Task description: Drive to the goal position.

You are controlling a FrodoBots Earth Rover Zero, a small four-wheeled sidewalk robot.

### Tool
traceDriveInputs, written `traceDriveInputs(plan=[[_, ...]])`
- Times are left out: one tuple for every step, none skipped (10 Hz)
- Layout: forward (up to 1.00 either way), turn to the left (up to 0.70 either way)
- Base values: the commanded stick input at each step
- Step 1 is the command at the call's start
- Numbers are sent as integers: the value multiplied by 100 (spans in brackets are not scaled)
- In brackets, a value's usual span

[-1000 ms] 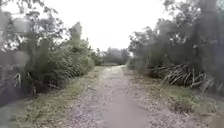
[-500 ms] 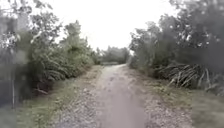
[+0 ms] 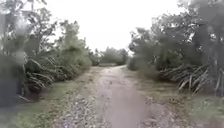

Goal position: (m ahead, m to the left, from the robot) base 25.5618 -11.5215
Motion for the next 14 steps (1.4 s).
traceDriveInputs(plan=[[70, 0], [70, 0], [70, 0], [70, 0], [70, 0], [70, 0], [70, 0], [70, 0], [70, 0], [70, 0], [70, 0], [70, 0], [70, 0], [70, 0]])
